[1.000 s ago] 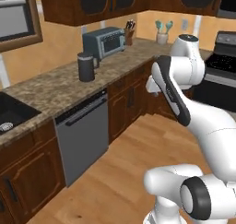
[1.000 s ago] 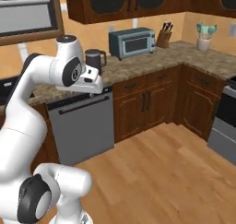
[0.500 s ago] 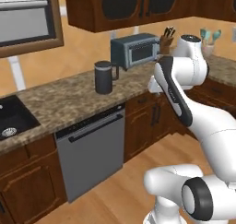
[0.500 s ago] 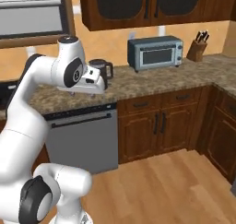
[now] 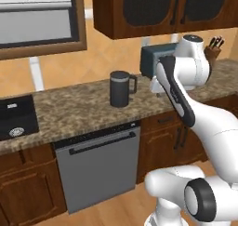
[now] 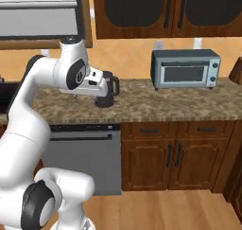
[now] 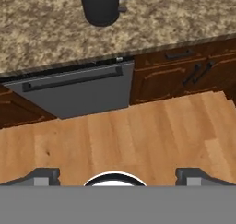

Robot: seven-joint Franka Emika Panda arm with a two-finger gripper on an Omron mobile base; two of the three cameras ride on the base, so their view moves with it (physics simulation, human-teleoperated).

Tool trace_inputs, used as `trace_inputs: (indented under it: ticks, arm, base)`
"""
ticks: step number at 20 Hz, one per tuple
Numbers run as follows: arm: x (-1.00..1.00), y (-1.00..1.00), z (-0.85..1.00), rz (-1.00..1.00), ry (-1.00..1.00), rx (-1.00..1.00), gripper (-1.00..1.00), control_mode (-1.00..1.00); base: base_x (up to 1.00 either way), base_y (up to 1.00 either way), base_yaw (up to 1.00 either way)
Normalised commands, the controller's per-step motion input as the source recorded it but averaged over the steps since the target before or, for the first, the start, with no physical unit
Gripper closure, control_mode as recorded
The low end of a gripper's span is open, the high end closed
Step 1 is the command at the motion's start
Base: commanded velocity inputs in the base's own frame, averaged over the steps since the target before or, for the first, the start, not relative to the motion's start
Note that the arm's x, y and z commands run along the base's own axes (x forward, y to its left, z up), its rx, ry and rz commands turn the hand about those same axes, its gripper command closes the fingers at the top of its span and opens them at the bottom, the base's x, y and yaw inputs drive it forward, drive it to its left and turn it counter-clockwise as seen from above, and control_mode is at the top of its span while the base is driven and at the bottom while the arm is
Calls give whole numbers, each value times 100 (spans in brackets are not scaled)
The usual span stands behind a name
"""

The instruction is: Navigate to the electric kettle.

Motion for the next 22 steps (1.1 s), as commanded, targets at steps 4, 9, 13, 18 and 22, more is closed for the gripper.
trace_inputs:
  ticks: [4,9,13,18,22]
  arm:
    - [0,0,0,0,0,0,-100,100]
    - [0,0,0,0,0,0,-100,100]
    - [0,0,0,0,0,0,-100,100]
    - [0,0,0,0,0,0,-100,100]
    - [0,0,0,0,0,0,-100,100]
  base:
    - [89,-38,37]
    - [88,-34,23]
    - [94,-21,11]
    - [95,-21,12]
    - [91,-15,16]
